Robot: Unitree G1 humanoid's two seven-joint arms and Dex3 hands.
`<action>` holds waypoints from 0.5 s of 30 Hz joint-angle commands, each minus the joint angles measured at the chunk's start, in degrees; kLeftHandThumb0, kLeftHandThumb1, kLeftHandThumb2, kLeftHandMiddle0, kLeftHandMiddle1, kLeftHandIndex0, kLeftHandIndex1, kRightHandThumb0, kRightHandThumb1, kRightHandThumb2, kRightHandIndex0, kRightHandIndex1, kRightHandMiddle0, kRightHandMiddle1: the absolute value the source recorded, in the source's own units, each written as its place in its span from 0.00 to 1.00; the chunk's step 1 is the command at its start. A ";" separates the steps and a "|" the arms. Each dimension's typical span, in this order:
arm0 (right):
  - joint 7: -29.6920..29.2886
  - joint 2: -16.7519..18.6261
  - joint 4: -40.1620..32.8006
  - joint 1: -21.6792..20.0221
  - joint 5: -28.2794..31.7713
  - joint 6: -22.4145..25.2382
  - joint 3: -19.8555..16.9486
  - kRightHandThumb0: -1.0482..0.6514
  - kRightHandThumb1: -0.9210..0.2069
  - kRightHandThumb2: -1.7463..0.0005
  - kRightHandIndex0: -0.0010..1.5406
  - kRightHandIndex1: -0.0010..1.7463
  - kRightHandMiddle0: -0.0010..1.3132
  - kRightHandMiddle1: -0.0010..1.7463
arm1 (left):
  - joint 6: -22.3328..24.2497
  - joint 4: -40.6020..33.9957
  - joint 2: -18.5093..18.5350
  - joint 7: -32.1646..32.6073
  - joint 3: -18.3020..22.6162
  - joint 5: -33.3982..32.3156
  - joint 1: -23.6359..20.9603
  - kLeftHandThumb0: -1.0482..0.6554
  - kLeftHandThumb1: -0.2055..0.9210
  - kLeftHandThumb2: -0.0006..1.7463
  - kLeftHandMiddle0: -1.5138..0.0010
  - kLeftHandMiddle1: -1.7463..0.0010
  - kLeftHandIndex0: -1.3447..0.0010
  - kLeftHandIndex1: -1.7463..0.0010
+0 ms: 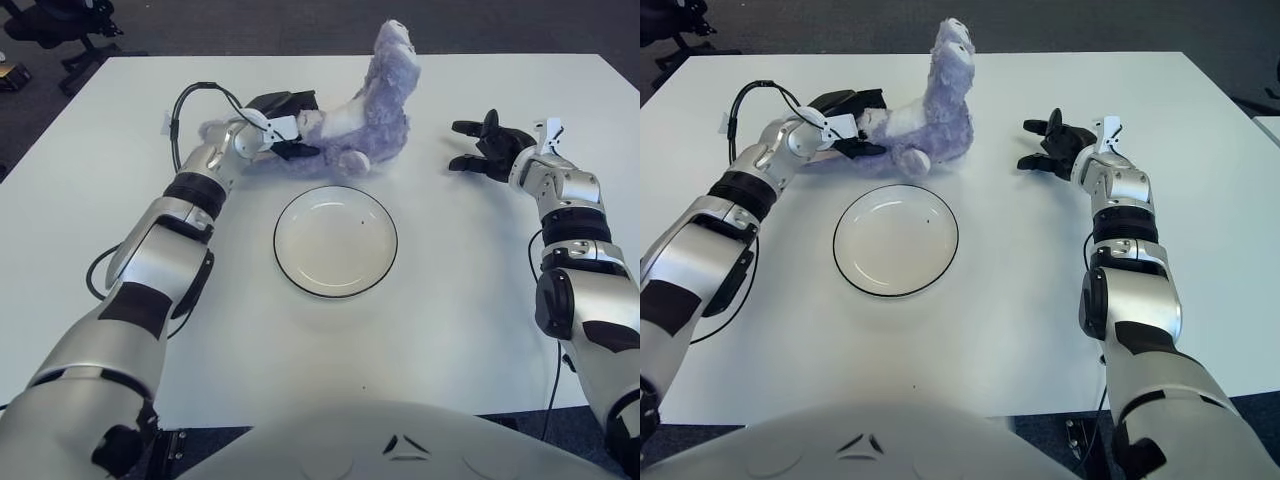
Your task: Put the doll into the plate.
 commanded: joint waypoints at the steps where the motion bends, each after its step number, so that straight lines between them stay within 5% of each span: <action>1: -0.44 1.11 3.14 1.70 -0.52 0.95 0.68 0.19 0.00 0.46 0.63 0.02 0.36 0.21 | 1.82 -3.85 0.89 -1.21 1.32 -0.62 0.94 0.55 0.70 0.38 0.34 0.00 0.40 0.00; 15: -0.77 1.71 6.87 1.15 -0.94 -1.26 1.16 0.21 0.00 0.47 0.65 0.01 0.33 0.29 | -1.29 -9.89 3.58 -2.26 4.22 -2.58 3.26 0.54 0.71 0.36 0.35 0.00 0.40 0.00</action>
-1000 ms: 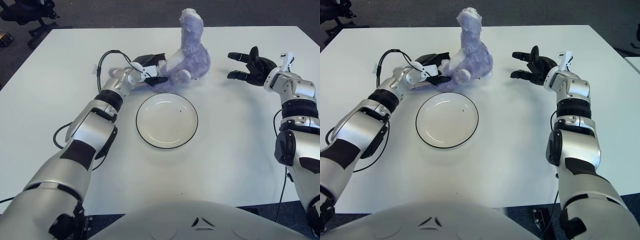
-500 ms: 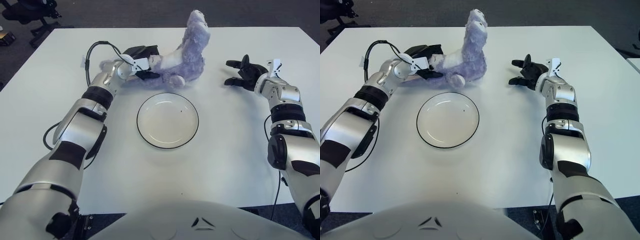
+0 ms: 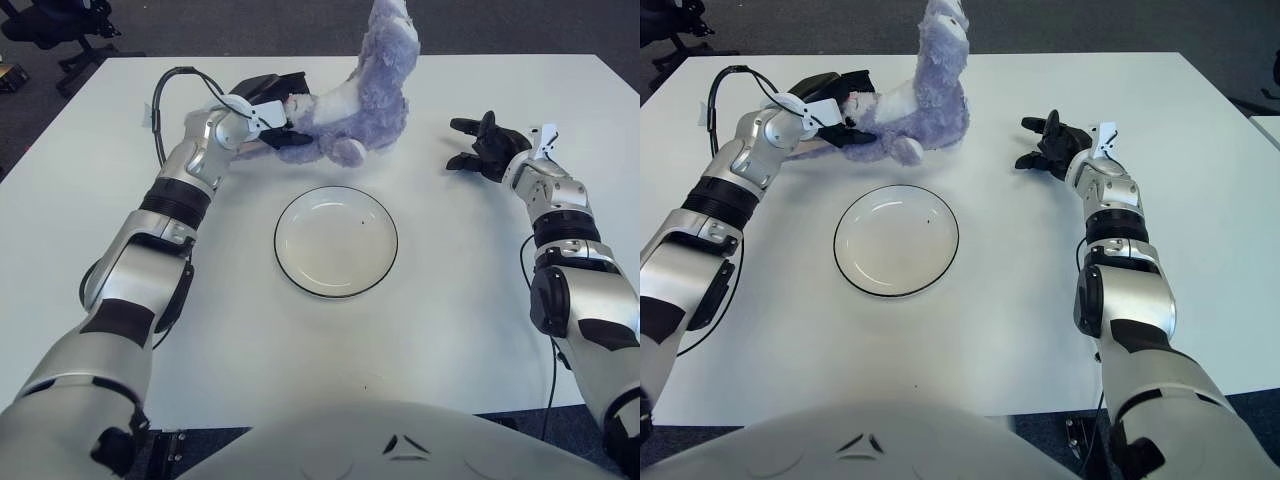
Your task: Put the doll into the plate.
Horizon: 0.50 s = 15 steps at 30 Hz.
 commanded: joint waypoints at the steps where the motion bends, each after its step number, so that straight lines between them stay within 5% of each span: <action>1: -0.51 1.25 2.91 2.60 -0.91 1.65 1.01 0.21 0.00 0.47 0.65 0.01 0.32 0.29 | -0.28 -1.02 0.87 -0.40 1.03 -0.60 0.44 0.54 0.71 0.36 0.35 0.00 0.40 0.00; 15: -1.31 2.03 4.11 2.97 -0.98 1.17 1.56 0.22 0.00 0.48 0.68 0.01 0.30 0.34 | -3.06 -11.26 3.87 -3.56 5.19 -4.65 5.54 0.54 0.71 0.37 0.35 0.00 0.40 0.00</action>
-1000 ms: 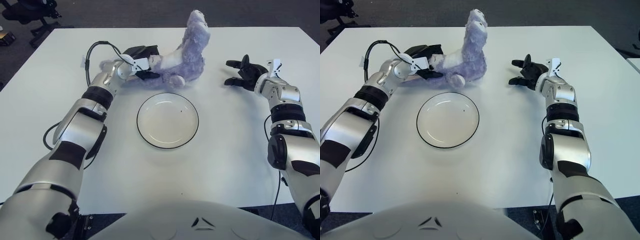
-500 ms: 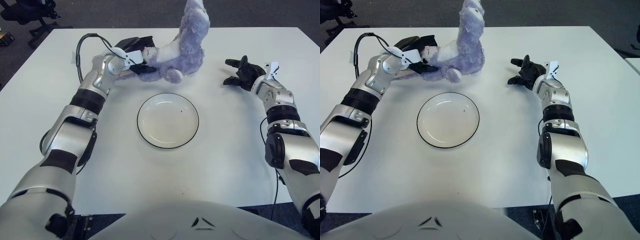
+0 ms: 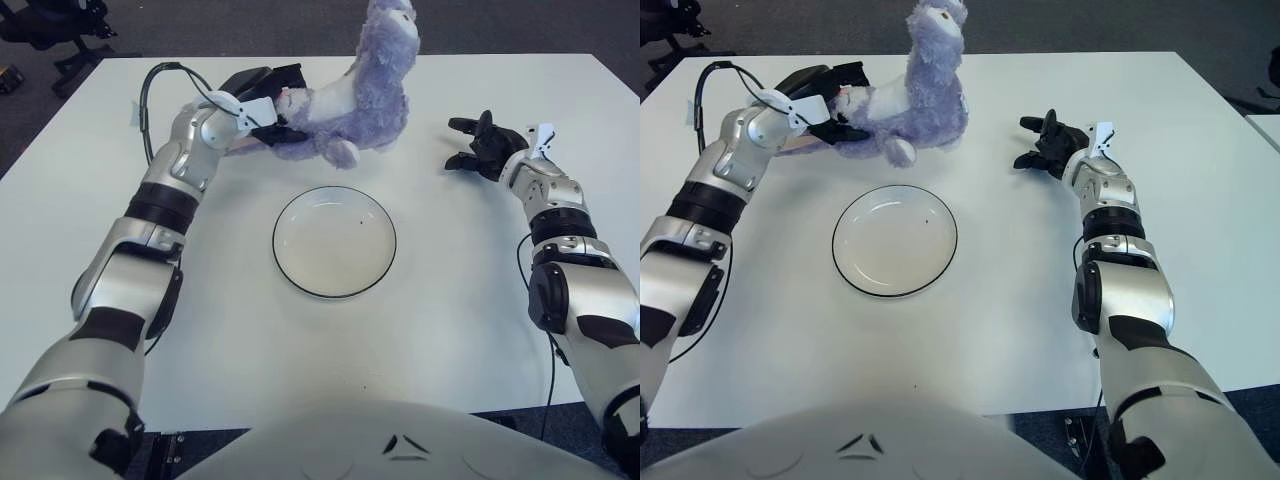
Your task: Put the doll into the plate.
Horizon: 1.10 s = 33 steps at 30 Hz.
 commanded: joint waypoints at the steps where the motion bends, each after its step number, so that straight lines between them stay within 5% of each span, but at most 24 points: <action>1: -0.32 1.71 2.70 3.27 -0.95 2.05 1.11 0.22 0.00 0.48 0.69 0.01 0.30 0.34 | -0.17 -1.04 0.68 -0.43 0.98 -0.61 0.53 0.54 0.71 0.37 0.35 0.00 0.40 0.00; 6: -0.37 1.90 3.01 3.61 -0.93 1.72 1.14 0.23 0.00 0.48 0.69 0.01 0.30 0.34 | -5.82 -0.87 1.42 -1.65 2.67 -4.37 2.14 0.53 0.71 0.37 0.35 0.00 0.40 0.00; 16: -0.37 1.91 3.23 3.64 -0.93 1.51 1.17 0.24 0.00 0.49 0.69 0.01 0.29 0.34 | -7.04 -1.08 1.44 -2.37 3.32 -4.99 2.61 0.52 0.71 0.36 0.35 0.00 0.39 0.00; 33: -0.07 1.79 4.35 3.68 -0.70 0.83 0.87 0.24 0.00 0.51 0.69 0.01 0.28 0.34 | -15.80 -1.72 2.31 -4.81 4.38 -9.01 5.96 0.50 0.74 0.35 0.33 0.00 0.36 0.00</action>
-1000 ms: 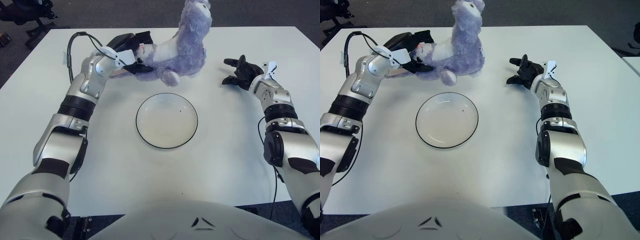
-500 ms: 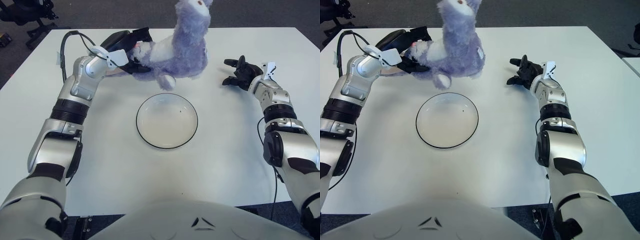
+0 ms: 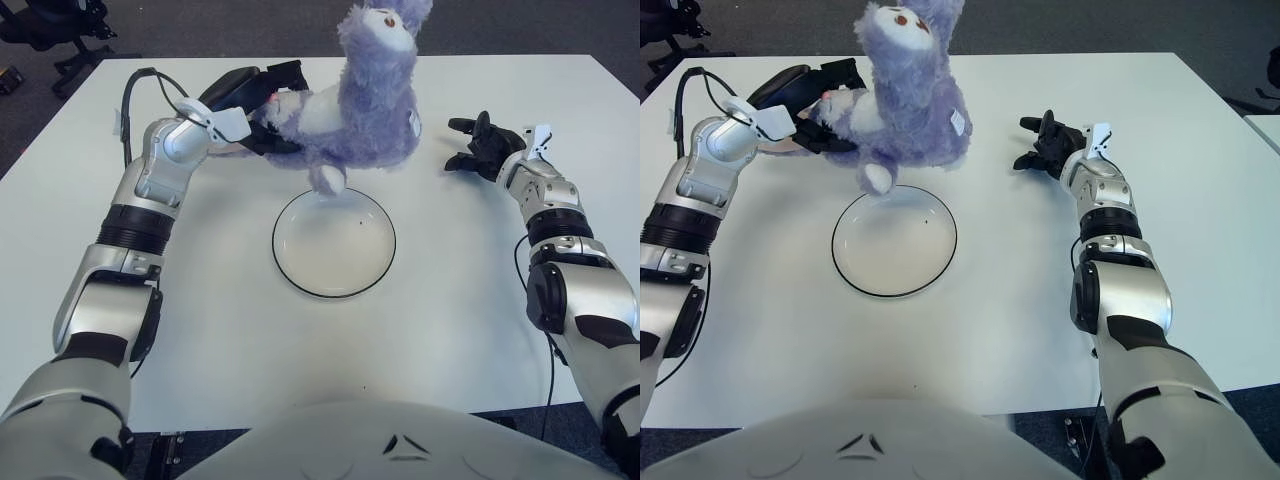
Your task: Put the doll into the plate.
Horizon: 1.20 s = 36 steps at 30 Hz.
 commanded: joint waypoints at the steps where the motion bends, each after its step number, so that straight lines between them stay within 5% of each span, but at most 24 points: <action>1: 0.06 1.56 3.33 3.68 -0.71 2.33 0.80 0.24 0.00 0.51 0.69 0.01 0.28 0.34 | -2.71 -0.97 0.93 -1.28 0.90 -2.00 2.04 0.50 0.74 0.35 0.33 0.00 0.36 0.00; 36: 0.75 1.14 4.76 3.43 -0.64 1.11 0.65 0.25 0.00 0.52 0.69 0.01 0.27 0.34 | -6.55 -1.55 1.66 -12.71 0.15 -7.09 4.64 0.48 0.79 0.29 0.34 0.00 0.36 0.00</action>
